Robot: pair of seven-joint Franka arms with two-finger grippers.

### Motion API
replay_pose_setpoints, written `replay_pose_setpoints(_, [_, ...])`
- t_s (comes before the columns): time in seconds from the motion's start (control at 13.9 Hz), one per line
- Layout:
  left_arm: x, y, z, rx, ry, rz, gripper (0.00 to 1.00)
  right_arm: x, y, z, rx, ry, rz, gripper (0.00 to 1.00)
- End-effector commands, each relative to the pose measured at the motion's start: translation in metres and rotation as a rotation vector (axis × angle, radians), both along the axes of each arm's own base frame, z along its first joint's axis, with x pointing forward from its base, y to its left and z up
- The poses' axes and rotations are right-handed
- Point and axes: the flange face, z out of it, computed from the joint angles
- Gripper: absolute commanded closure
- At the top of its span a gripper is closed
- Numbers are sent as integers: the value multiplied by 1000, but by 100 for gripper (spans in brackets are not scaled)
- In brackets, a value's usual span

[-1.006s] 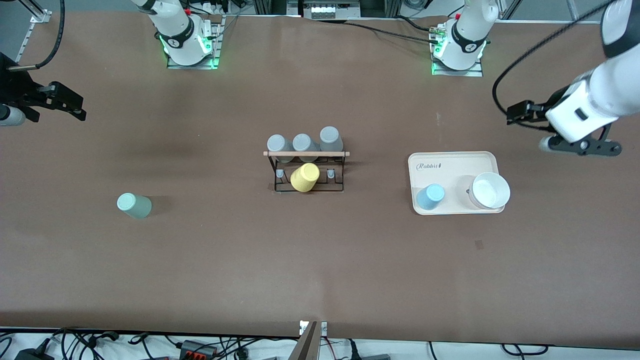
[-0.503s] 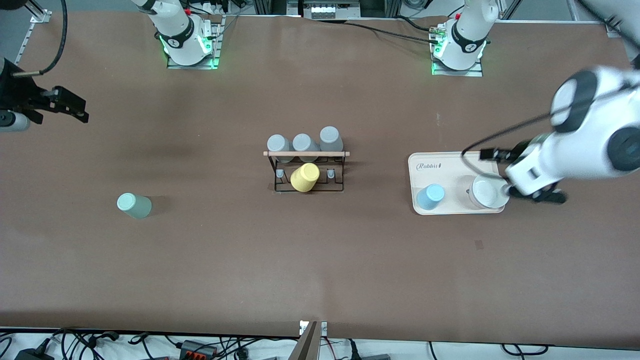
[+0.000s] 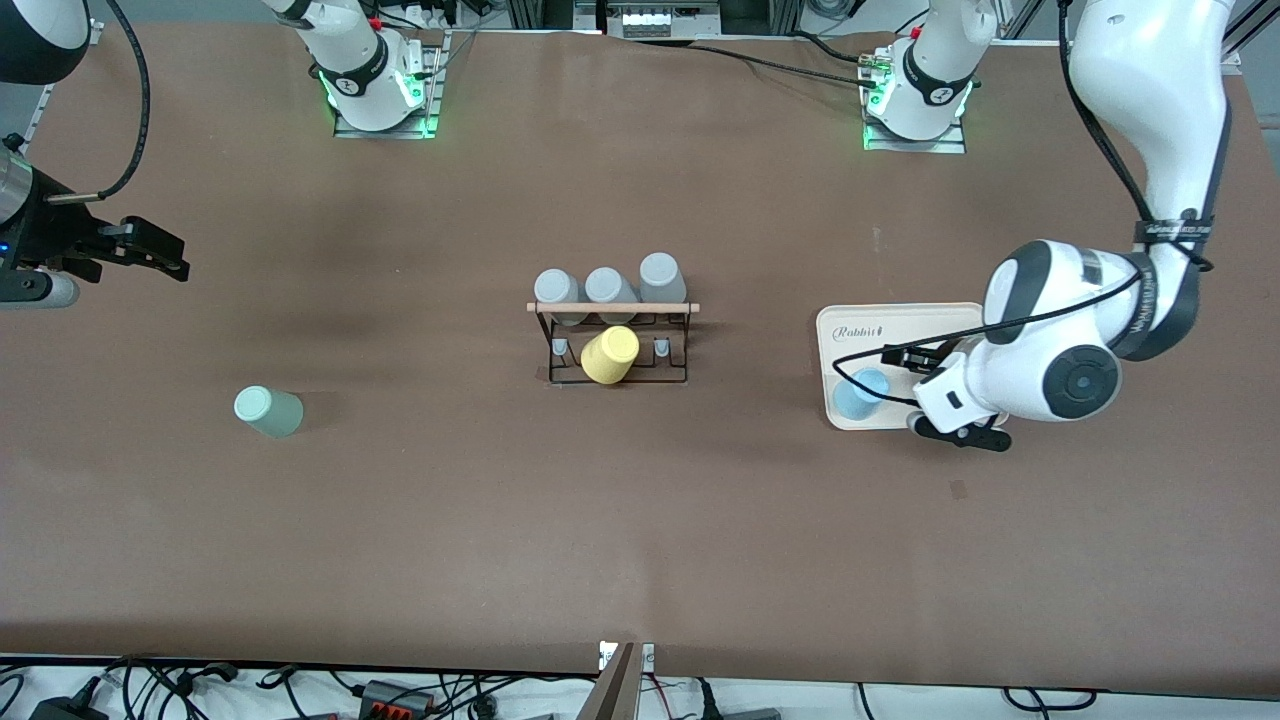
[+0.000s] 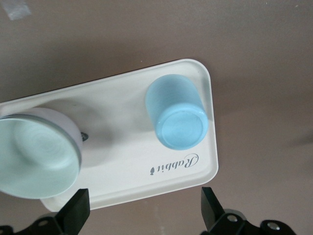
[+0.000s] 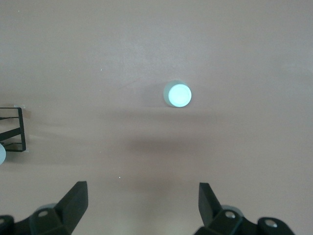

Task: Hang scattered cups on rack with three cups
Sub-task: 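Lower the left gripper around the light blue cup and close it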

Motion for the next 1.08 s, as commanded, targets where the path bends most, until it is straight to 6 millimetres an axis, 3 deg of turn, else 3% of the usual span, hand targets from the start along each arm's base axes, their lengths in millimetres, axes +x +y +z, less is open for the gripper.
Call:
replay_pose_setpoints(0.0, [-17,-14,-11,-26,-28,-4,0,-5,4,9,12,16,-16,0])
replay_pose_setpoints(0.36, [-19,-29,-35,-25,-45,20,0,-16,11,19,12,38,12,0])
replay_pose_setpoints(1.01, [-10,-39,-63,-45,-80,21,0,-9,9,3,2,70,12,0])
